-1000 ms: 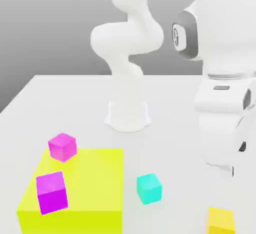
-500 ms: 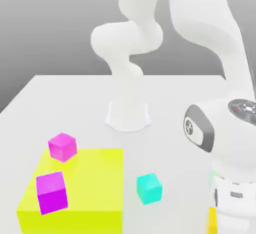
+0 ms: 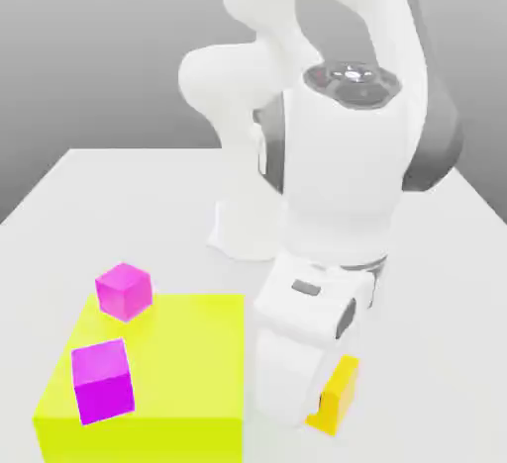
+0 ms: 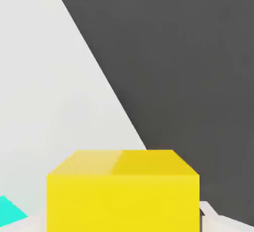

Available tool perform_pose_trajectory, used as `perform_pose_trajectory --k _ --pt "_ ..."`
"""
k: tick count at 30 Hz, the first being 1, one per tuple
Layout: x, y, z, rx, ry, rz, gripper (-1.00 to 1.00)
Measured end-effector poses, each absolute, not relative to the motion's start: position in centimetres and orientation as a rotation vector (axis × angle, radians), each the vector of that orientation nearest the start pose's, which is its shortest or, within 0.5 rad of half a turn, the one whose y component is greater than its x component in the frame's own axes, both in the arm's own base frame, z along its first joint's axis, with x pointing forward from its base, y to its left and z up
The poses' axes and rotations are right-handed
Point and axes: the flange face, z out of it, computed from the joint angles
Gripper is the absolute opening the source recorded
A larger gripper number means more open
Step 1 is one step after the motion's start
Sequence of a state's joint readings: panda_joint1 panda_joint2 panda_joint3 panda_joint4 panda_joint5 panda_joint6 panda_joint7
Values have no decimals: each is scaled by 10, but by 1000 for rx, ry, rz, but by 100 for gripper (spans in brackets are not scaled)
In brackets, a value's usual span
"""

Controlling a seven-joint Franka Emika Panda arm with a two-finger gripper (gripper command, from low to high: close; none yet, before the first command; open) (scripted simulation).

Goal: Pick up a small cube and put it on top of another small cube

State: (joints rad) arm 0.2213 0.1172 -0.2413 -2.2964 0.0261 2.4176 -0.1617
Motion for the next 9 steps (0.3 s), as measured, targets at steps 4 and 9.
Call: perform_pose_trajectory --k 4,9 --pt "496 -149 321 -3131 226 -2 -100" --pt "492 -156 299 -3129 248 1 100"
